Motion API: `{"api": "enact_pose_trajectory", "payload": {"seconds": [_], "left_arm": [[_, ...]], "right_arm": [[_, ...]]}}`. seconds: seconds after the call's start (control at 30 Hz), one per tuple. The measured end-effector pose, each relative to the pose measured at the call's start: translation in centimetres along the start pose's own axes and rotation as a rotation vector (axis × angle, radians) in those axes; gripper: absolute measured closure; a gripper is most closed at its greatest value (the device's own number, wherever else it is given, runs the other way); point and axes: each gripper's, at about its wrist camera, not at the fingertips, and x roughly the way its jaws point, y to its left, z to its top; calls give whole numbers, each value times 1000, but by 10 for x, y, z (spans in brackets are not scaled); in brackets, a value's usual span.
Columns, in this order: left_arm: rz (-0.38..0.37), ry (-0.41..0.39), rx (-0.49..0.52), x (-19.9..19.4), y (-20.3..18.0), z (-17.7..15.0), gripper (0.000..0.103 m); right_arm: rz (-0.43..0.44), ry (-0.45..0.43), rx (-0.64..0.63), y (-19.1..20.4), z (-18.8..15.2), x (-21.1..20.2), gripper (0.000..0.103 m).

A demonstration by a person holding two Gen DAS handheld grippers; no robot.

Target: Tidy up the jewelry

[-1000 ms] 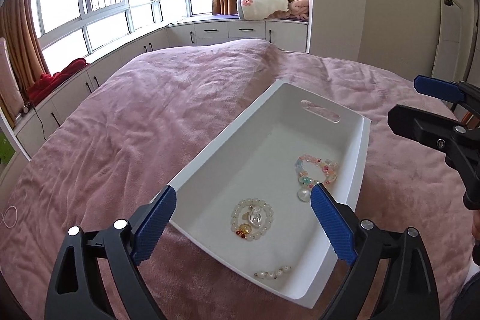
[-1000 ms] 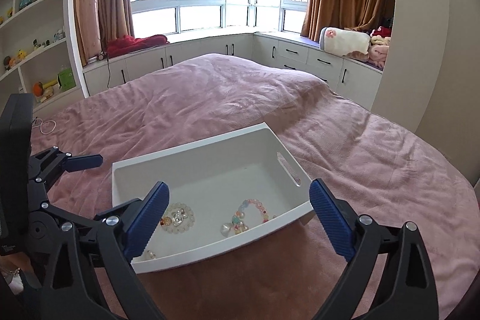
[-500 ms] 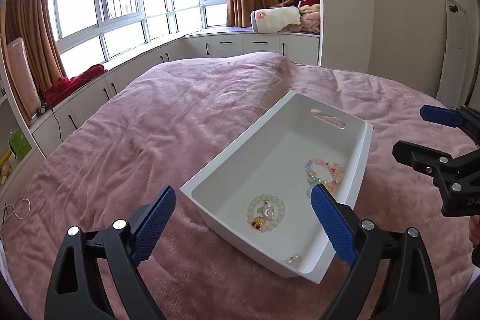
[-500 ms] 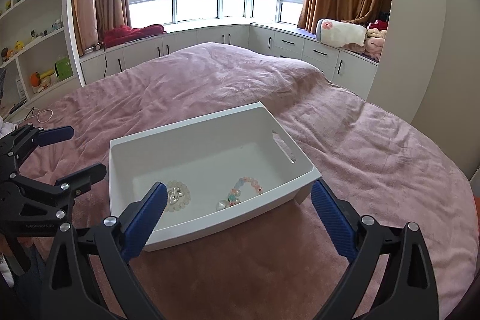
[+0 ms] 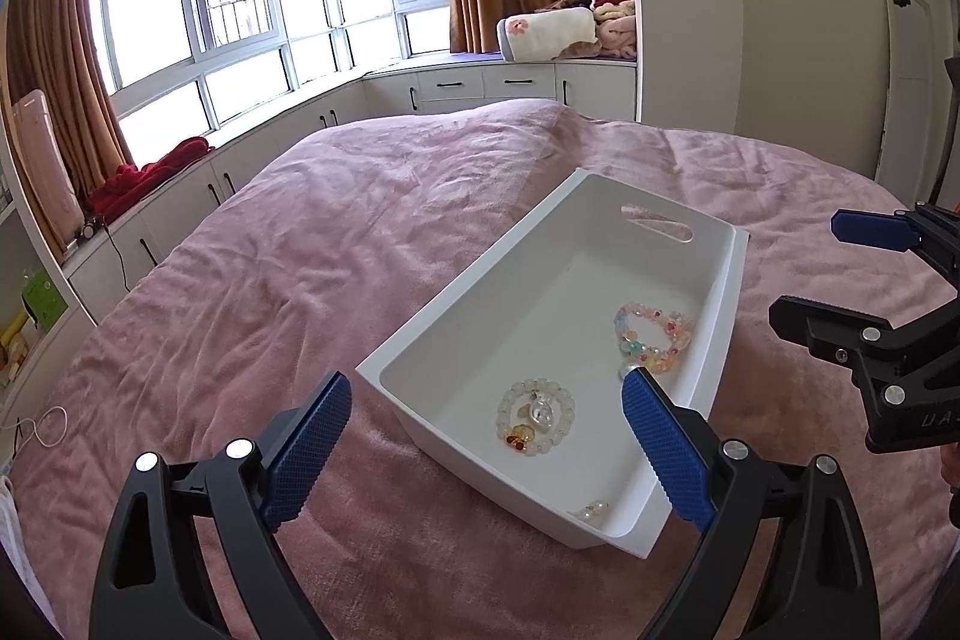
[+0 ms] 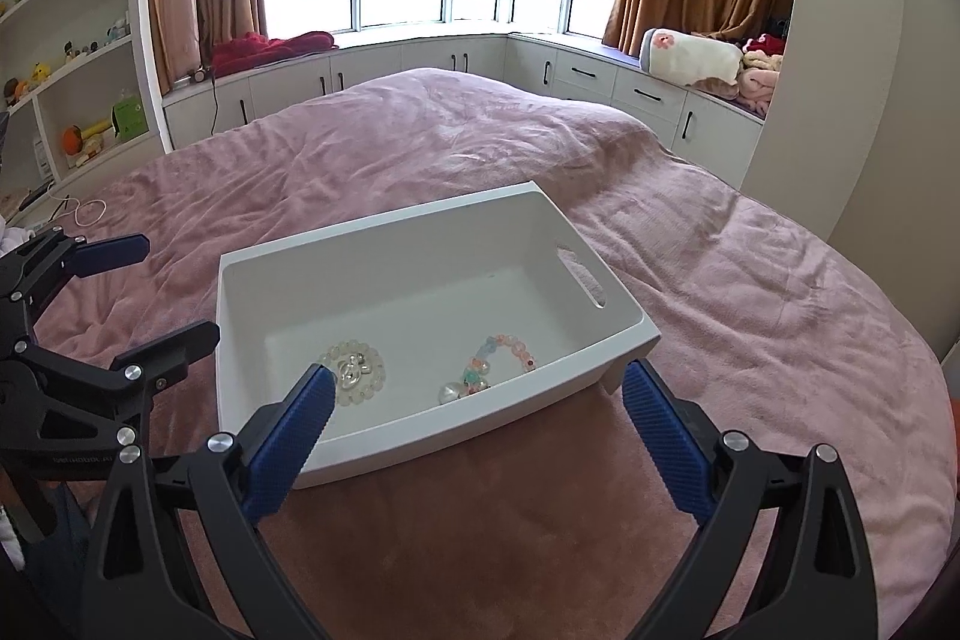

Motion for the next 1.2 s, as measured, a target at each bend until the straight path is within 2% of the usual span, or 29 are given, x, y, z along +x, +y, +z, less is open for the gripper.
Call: {"api": "enact_pose_trajectory", "payload": {"seconds": [0.83, 1.2], "left_arm": [[-11, 2, -19, 4, -1, 5, 10], [-9, -11, -29, 3, 4, 3, 10]], "right_arm": [[0, 1, -2, 4, 0, 2, 8], [6, -28, -2, 4, 0, -2, 8]]}}
